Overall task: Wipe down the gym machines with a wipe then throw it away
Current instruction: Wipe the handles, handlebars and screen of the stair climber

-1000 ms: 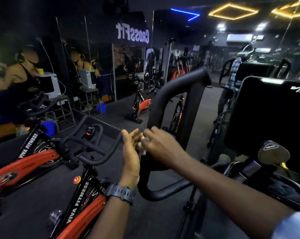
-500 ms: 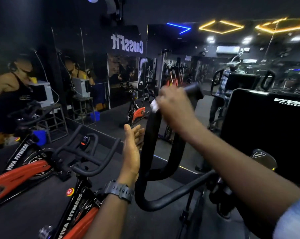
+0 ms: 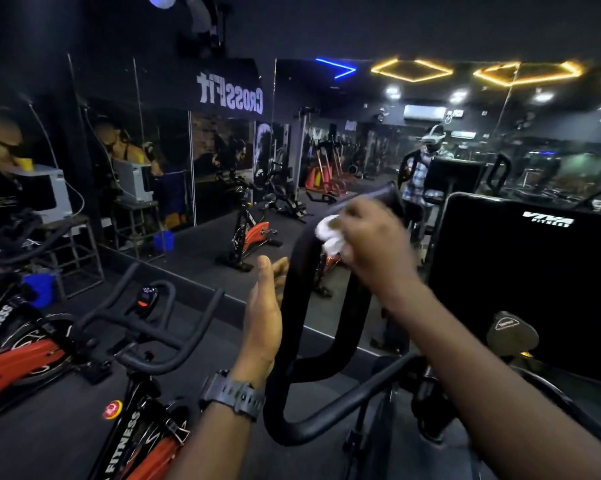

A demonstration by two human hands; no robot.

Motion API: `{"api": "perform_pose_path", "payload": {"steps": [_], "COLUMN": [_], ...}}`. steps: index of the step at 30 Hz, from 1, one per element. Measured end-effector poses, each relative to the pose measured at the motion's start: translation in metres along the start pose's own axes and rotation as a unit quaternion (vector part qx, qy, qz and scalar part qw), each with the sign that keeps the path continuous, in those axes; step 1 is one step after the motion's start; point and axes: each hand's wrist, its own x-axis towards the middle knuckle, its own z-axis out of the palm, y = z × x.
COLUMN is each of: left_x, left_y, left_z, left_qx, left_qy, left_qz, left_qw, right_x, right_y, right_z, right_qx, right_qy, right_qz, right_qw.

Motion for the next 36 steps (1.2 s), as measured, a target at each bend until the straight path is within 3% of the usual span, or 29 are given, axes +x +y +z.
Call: {"api": "perform_pose_path", "payload": {"steps": [3, 7, 9, 11, 14, 17, 20, 23, 26, 32, 36], "left_x": [0.006, 0.015, 0.017, 0.018, 0.021, 0.024, 0.022, 0.018, 0.011, -0.01, -0.015], "left_y": [0.001, 0.001, 0.002, 0.002, -0.002, -0.003, -0.001, -0.004, -0.012, -0.032, -0.04], "left_z": [0.0, 0.006, 0.009, 0.01, 0.005, -0.001, -0.007, -0.009, -0.007, -0.012, -0.018], "left_qx": [0.016, 0.031, 0.035, 0.041, 0.049, 0.049, 0.064, 0.074, 0.083, 0.102, 0.083], "left_qy": [-0.015, -0.026, -0.034, -0.04, -0.059, -0.096, -0.107, -0.112, -0.101, -0.093, -0.086], "left_qz": [-0.004, -0.003, 0.003, 0.016, 0.019, 0.003, 0.004, 0.026, 0.051, 0.088, 0.094], "left_qw": [1.0, 0.999, 0.999, 0.998, 0.997, 0.994, 0.992, 0.991, 0.99, 0.987, 0.988], "right_x": [0.006, -0.018, -0.034, -0.042, -0.034, -0.018, -0.023, -0.043, -0.067, -0.128, -0.085], "right_y": [0.02, -0.018, -0.037, -0.06, -0.089, -0.097, -0.091, -0.088, -0.089, -0.098, -0.081], "right_z": [-0.016, 0.015, 0.031, 0.04, 0.047, 0.053, 0.063, 0.068, 0.073, 0.074, 0.058], "right_qx": [0.008, 0.032, 0.066, 0.137, 0.297, 0.336, 0.29, 0.254, 0.235, 0.164, 0.126], "right_qy": [0.106, 0.091, 0.101, 0.118, 0.169, 0.242, 0.254, 0.185, 0.125, -0.086, -0.024], "right_qz": [0.106, 0.131, 0.187, 0.263, 0.354, 0.396, 0.381, 0.334, 0.312, 0.253, 0.247], "right_qw": [0.989, 0.987, 0.975, 0.948, 0.87, 0.82, 0.84, 0.889, 0.912, 0.95, 0.96]}}
